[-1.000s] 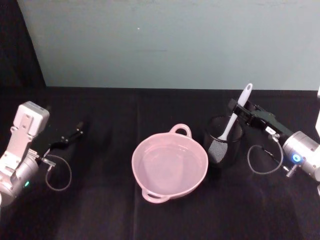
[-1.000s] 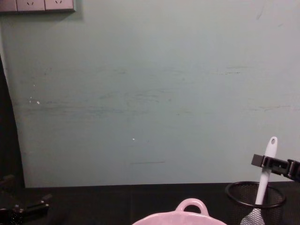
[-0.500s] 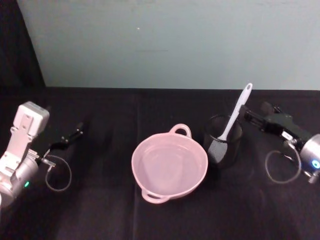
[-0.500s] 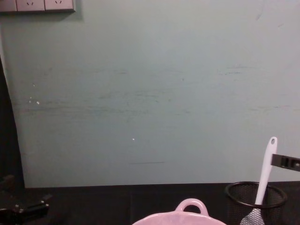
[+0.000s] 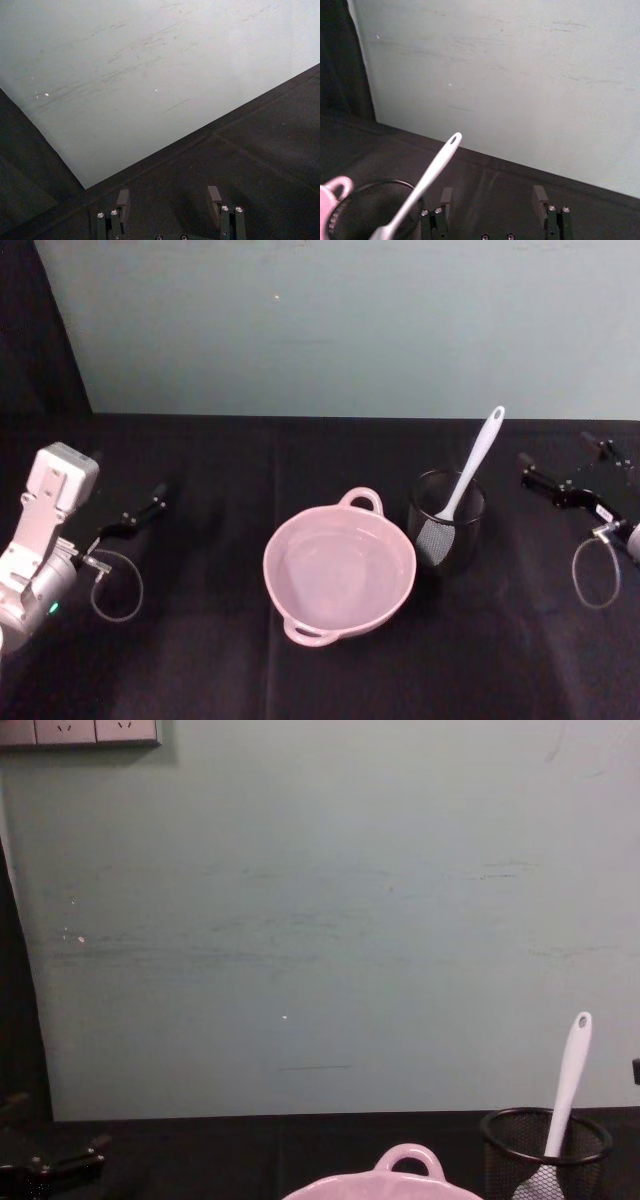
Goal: Use the one hand to pick up the spoon and stir the clear water in the bowl.
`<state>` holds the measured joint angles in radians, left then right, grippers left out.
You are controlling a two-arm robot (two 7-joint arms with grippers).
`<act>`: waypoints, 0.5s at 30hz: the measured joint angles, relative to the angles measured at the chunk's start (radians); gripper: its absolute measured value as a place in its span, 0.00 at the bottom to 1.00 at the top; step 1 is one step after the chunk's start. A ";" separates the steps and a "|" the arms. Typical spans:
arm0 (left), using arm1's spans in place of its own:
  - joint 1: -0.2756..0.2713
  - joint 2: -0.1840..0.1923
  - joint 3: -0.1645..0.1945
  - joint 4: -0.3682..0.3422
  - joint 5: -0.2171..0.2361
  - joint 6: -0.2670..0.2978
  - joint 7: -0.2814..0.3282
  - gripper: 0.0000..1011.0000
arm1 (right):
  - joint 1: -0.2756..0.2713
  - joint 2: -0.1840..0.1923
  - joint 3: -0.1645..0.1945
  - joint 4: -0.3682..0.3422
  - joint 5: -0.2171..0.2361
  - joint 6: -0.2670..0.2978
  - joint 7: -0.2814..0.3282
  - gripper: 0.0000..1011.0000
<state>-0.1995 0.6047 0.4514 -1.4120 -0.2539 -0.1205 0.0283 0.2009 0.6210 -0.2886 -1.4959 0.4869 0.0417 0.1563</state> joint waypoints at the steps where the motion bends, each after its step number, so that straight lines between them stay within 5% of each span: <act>1: 0.000 0.000 0.000 0.000 0.000 0.000 0.000 0.99 | 0.002 -0.001 -0.005 0.002 -0.017 -0.002 -0.009 0.99; 15: 0.000 0.000 0.000 0.000 0.000 0.000 0.000 0.99 | 0.033 -0.067 -0.037 0.137 -0.119 -0.063 -0.007 0.99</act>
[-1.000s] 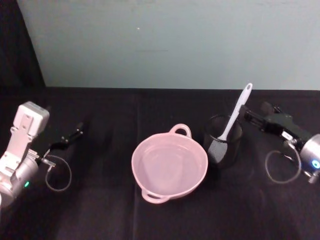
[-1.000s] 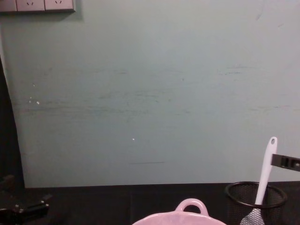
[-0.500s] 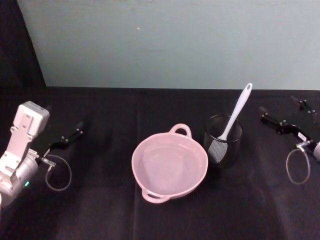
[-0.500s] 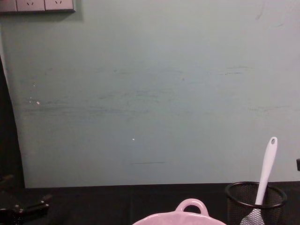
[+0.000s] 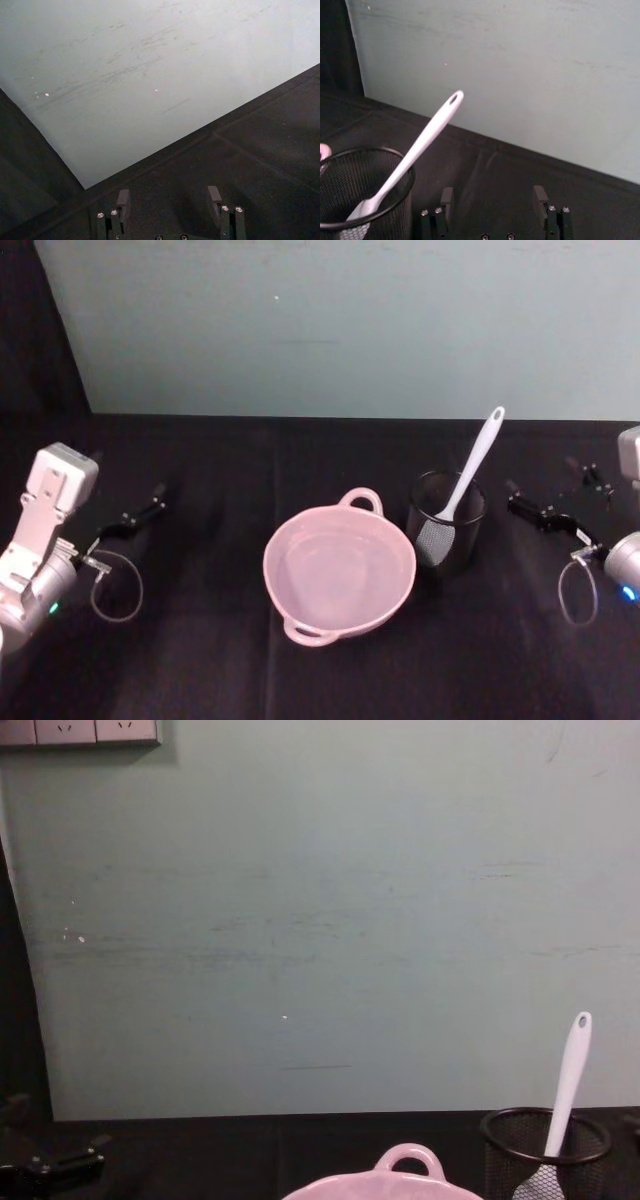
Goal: Use the one hand to pick up the spoon and stir the clear water in the bowl.
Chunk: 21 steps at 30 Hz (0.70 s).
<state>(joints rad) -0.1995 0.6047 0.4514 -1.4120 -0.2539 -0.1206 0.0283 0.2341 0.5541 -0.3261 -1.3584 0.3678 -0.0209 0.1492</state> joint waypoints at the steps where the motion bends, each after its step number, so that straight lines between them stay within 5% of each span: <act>1: 0.000 0.000 0.000 0.000 0.000 0.000 0.000 0.99 | 0.001 -0.004 0.000 0.008 -0.001 -0.002 0.003 0.99; 21: 0.000 0.000 0.000 0.000 0.000 0.000 0.000 0.99 | 0.005 -0.032 -0.001 0.045 -0.023 -0.001 0.029 0.99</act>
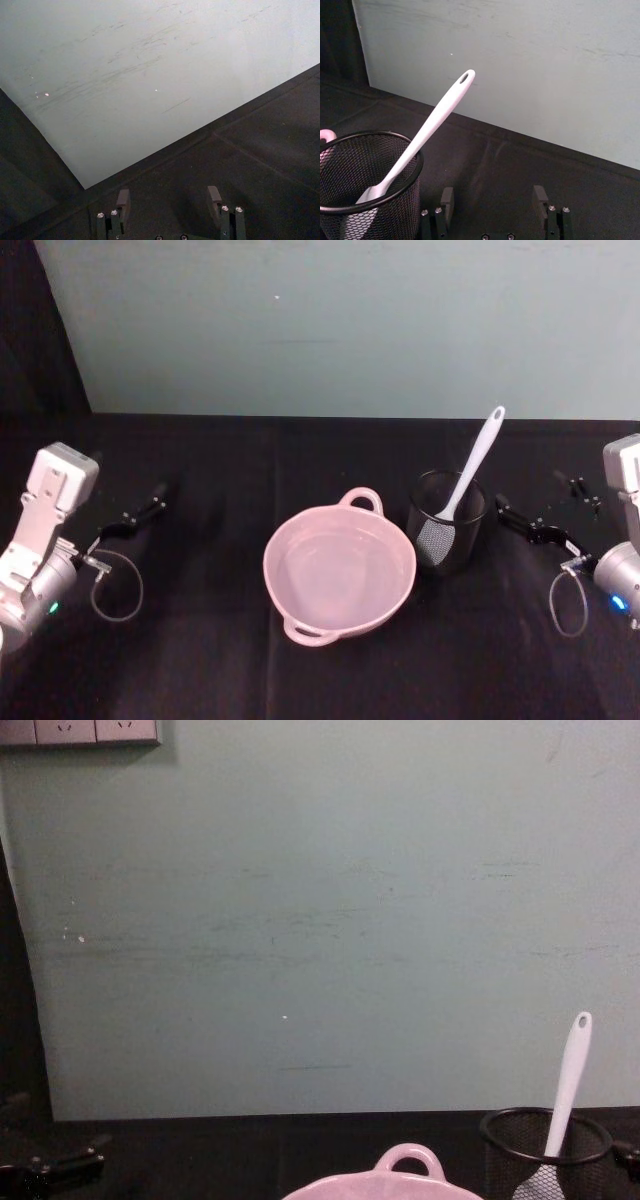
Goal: Use the one hand to pick up the spoon and stir the clear water in the bowl.
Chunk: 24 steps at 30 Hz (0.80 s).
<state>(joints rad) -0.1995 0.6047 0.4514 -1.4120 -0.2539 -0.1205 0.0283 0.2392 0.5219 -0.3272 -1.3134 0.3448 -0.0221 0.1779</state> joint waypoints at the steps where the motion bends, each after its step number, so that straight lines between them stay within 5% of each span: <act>1: 0.000 0.000 0.000 0.000 0.000 0.000 0.000 0.99 | 0.000 0.000 0.000 0.000 0.000 0.000 0.000 0.99; 24: 0.000 0.000 0.000 0.000 0.000 0.000 0.000 0.99 | 0.000 0.001 0.000 0.000 0.004 -0.001 0.001 0.99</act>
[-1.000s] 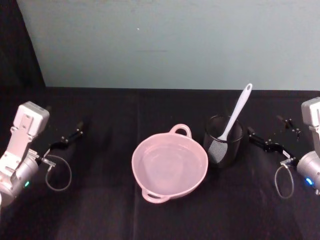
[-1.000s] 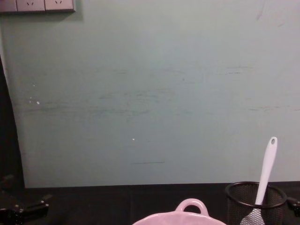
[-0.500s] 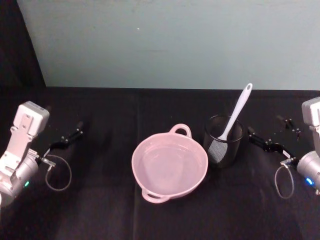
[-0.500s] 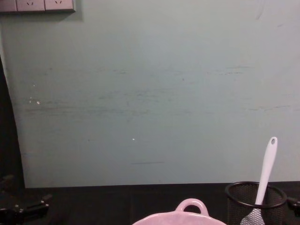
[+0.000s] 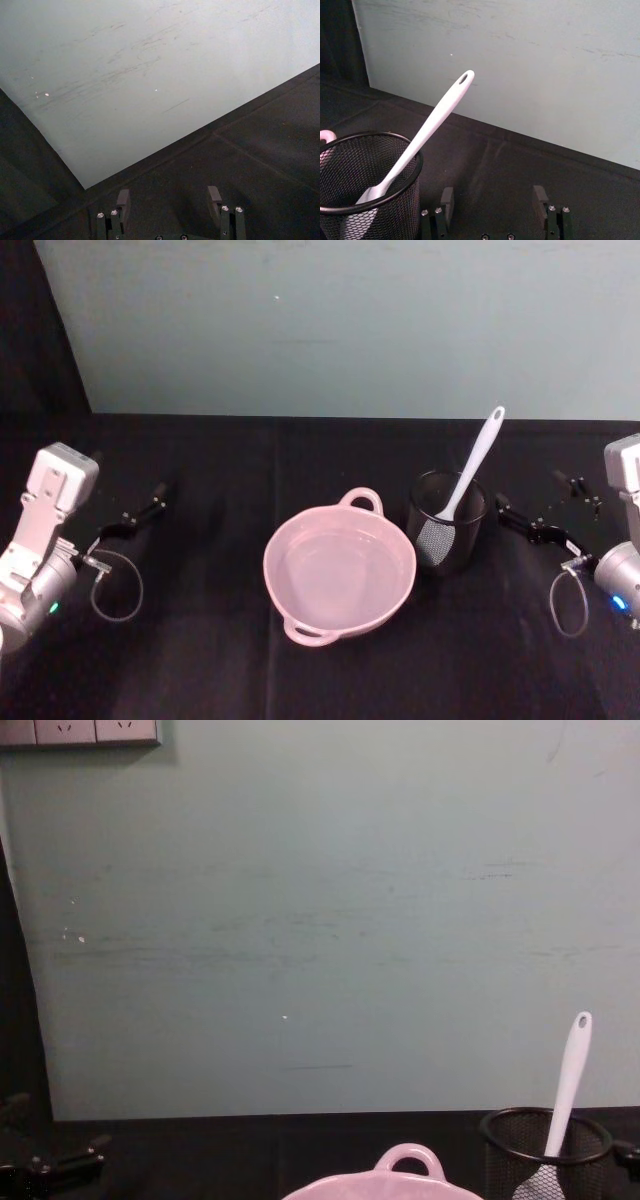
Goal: Use the one hand to pick up the spoon and stir the clear water in the bowl.
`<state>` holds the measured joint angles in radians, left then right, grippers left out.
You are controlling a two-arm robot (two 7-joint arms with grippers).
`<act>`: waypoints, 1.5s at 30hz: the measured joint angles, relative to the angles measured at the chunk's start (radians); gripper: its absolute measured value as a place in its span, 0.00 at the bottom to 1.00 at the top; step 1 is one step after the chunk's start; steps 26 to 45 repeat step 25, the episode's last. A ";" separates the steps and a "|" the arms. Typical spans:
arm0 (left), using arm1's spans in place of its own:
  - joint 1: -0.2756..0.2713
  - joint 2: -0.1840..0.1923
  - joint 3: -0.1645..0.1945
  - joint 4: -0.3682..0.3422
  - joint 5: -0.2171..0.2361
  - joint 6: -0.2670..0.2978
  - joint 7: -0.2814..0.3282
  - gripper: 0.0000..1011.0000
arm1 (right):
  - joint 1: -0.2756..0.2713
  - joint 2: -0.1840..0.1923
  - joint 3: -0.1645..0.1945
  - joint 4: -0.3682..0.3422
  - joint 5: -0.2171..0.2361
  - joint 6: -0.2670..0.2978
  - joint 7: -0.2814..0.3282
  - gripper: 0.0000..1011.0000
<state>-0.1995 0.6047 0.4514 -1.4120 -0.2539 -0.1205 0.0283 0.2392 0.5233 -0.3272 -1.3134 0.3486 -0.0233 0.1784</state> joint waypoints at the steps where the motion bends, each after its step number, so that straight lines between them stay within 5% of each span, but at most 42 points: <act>1: 0.000 0.000 0.000 0.000 0.000 0.000 0.000 0.99 | 0.000 0.000 0.000 0.000 0.000 0.000 0.000 0.99; 45: 0.000 0.000 0.000 0.000 0.000 0.000 0.000 0.99 | 0.000 0.000 0.000 0.000 0.001 0.000 0.000 0.99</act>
